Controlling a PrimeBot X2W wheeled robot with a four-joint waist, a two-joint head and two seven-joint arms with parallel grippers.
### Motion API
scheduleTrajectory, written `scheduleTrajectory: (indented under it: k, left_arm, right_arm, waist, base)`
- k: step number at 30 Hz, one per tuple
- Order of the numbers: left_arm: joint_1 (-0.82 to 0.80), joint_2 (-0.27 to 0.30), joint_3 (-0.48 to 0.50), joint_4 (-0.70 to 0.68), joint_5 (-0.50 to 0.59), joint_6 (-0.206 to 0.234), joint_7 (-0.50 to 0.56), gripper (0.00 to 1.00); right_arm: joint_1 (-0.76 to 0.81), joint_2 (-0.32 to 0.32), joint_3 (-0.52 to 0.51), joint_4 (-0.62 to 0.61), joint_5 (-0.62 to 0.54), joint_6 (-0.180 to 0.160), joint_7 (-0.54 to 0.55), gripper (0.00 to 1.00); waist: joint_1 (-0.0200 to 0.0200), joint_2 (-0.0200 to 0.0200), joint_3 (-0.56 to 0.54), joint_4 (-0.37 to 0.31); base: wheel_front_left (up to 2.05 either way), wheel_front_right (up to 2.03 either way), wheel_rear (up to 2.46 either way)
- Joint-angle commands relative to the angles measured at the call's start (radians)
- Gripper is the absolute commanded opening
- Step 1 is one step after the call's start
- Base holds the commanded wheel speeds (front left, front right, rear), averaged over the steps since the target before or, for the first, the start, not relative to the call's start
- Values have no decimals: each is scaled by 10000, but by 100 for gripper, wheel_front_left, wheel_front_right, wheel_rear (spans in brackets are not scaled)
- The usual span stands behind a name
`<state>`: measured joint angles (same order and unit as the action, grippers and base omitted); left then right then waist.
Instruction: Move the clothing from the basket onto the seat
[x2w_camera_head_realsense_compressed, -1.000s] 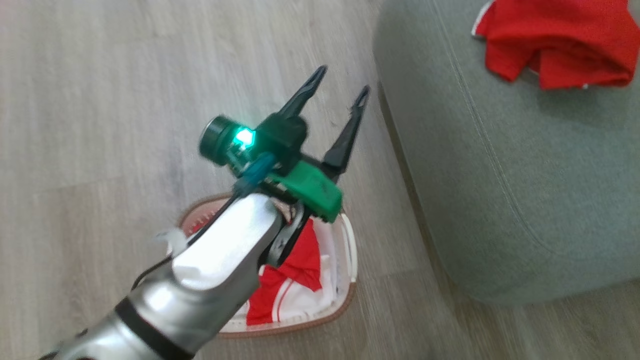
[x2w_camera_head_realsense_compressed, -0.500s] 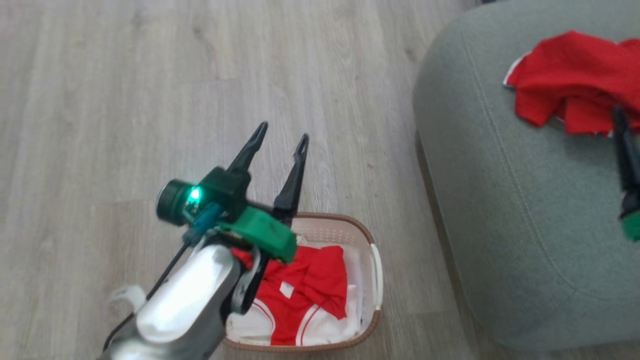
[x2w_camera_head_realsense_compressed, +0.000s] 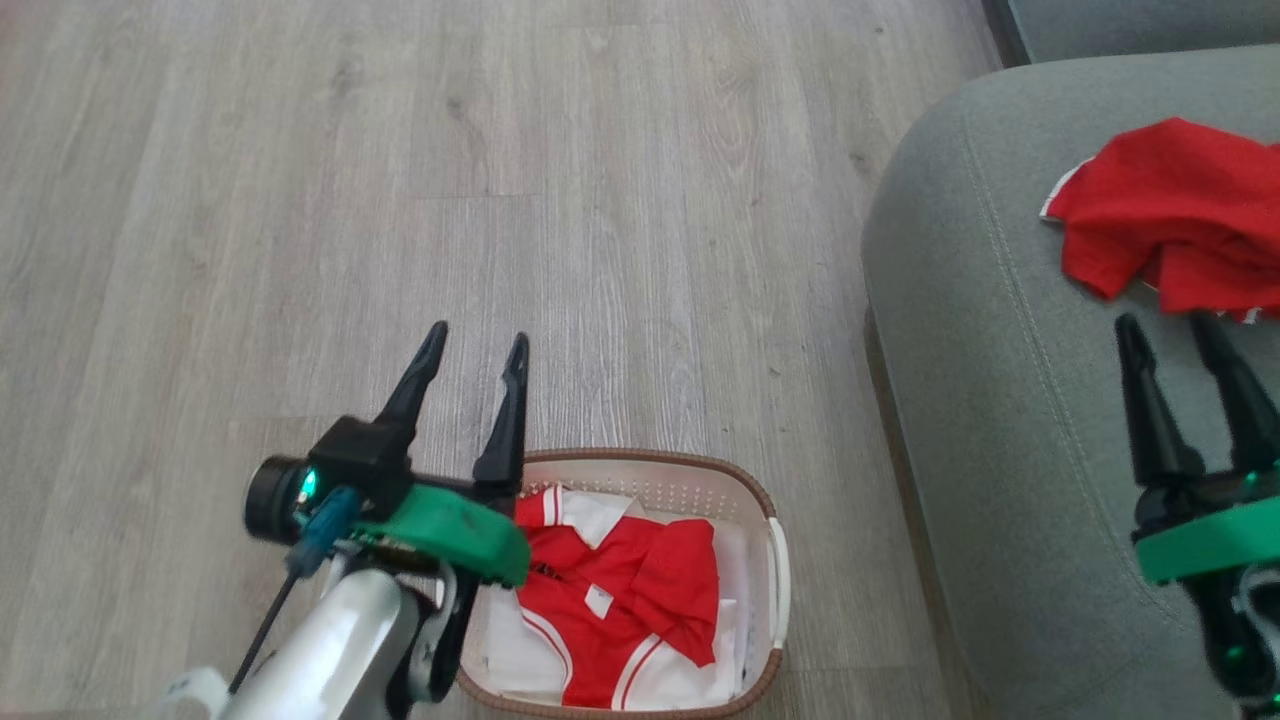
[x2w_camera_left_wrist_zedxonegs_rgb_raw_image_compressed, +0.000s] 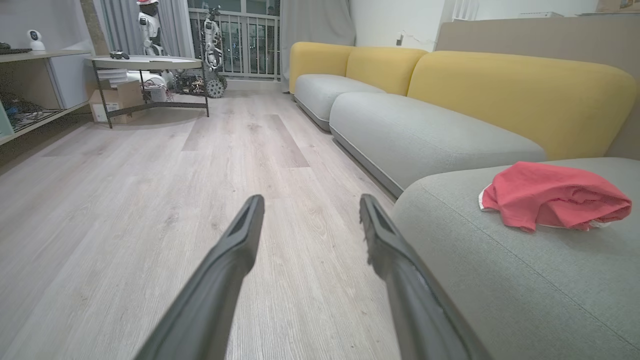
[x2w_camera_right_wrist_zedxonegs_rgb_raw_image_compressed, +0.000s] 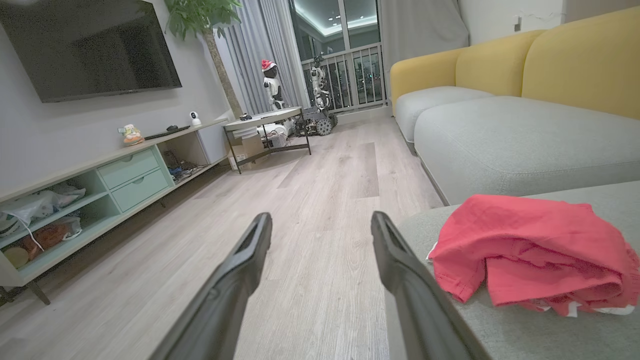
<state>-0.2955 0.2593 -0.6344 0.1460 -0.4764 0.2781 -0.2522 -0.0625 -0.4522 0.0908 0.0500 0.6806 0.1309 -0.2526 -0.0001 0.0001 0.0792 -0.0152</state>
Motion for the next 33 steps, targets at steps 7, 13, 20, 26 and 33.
scheduleTrajectory:
  k: [7,13,20,26,33]
  left_arm:
    - [670,42,1509,-600,669,-259,-95,100]
    - [1215,-223,2047,-574,1374,-478,-95,100]
    - [1588,-605,2690,-585,1905,-838,-95,100]
    - [1641,-859,3004,-508,2194,-1158,-95,100]
    - [1711,-1160,3342,-406,2557,-1455,-95,100]
  right_arm:
    - [488,722,-272,-724,-880,-2,-91,100]
    - [794,1094,-403,-692,-1293,-2,-91,100]
    - [783,1308,-385,-693,-1552,-2,-91,100]
    - [719,1342,-332,-704,-1565,-2,-91,100]
    - [661,1317,-320,-699,-1553,-2,-91,100]
  waist:
    - [1,-1,-92,160]
    - [1,-1,-214,182]
    - [1,-1,-287,125]
    - [1,-1,-264,106]
    - [1,-1,-236,82]
  base:
    - [0,0,0]
    - [0,0,0]
    - [0,0,0]
    - [0,0,0]
    - [0,0,0]
